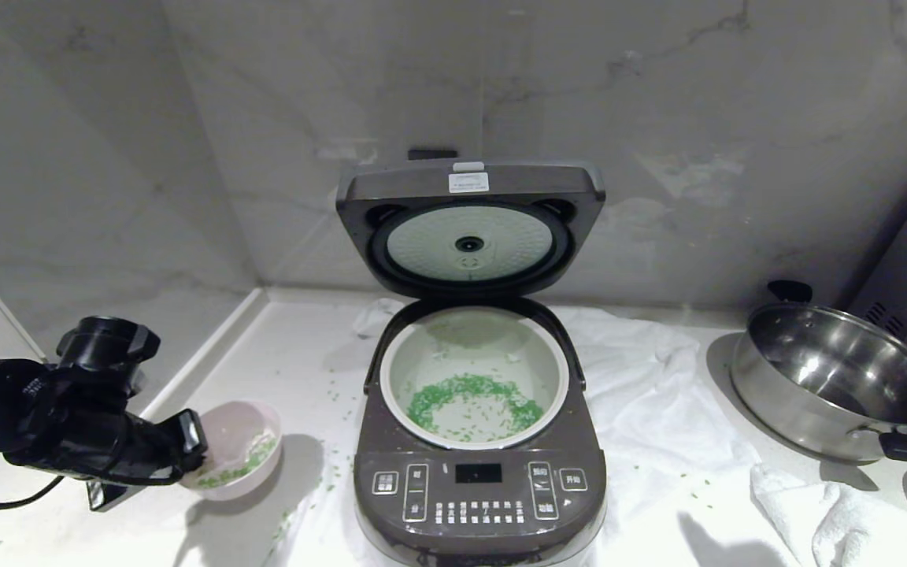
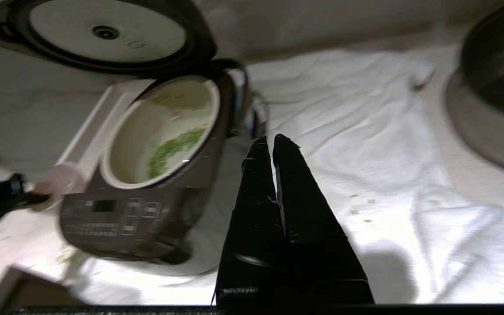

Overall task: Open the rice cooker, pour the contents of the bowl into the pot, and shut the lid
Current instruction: Pour the water from the bowl into the rice cooker

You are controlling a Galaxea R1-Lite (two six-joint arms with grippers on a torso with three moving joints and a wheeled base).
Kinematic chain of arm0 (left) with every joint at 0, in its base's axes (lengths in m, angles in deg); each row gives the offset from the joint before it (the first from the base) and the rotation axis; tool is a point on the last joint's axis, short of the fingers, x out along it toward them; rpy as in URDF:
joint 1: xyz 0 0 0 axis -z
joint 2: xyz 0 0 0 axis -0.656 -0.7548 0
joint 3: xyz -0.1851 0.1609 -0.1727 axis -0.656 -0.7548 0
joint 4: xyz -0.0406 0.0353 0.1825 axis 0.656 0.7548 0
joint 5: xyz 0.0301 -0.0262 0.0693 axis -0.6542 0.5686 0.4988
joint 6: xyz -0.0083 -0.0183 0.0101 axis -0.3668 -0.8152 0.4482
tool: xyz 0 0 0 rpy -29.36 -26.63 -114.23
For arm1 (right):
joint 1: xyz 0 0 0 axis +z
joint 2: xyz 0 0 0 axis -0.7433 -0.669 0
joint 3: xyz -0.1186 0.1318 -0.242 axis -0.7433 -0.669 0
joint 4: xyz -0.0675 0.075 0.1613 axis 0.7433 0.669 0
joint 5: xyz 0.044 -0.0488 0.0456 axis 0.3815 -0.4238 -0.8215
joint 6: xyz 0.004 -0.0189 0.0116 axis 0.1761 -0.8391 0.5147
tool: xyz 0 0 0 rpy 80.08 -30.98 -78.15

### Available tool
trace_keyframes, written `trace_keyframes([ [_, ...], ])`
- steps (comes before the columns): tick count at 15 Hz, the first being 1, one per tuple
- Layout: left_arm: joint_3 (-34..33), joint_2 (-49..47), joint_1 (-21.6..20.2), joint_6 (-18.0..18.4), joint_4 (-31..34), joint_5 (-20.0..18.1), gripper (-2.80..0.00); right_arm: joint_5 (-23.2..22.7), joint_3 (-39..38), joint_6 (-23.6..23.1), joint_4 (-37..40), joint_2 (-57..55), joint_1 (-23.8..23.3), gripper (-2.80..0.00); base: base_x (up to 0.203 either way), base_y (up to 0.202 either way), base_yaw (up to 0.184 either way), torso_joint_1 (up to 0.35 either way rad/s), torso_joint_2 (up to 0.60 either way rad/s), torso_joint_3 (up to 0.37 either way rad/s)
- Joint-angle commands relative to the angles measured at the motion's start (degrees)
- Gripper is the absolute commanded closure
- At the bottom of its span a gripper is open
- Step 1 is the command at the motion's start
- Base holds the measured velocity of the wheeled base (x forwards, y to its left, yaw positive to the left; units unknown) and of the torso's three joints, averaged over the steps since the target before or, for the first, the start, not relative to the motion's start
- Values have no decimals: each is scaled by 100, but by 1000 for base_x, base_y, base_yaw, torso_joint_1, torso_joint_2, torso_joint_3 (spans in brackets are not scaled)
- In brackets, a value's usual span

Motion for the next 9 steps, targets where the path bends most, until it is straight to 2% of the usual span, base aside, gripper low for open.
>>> trace_keyframes([
  [1, 324, 18, 73, -39, 194, 2, 0, -486, 715, 277, -2, -1540, 31, 0, 0, 0, 0, 0, 0, 0],
  [4, 747, 36, 193, -151, 555, 2, 0, -1109, 1655, 674, -3, -2575, 163, 0, 0, 0, 0, 0, 0, 0],
  [6, 979, 52, 303, -217, 761, 2, 0, -1329, 2298, 959, 0, -3222, 236, 0, 0, 0, 0, 0, 0, 0],
  [9, 1249, 71, 486, -303, 988, 11, 0, -1474, 3127, 1108, 50, -4164, 330, 0, 0, 0, 0, 0, 0, 0],
])
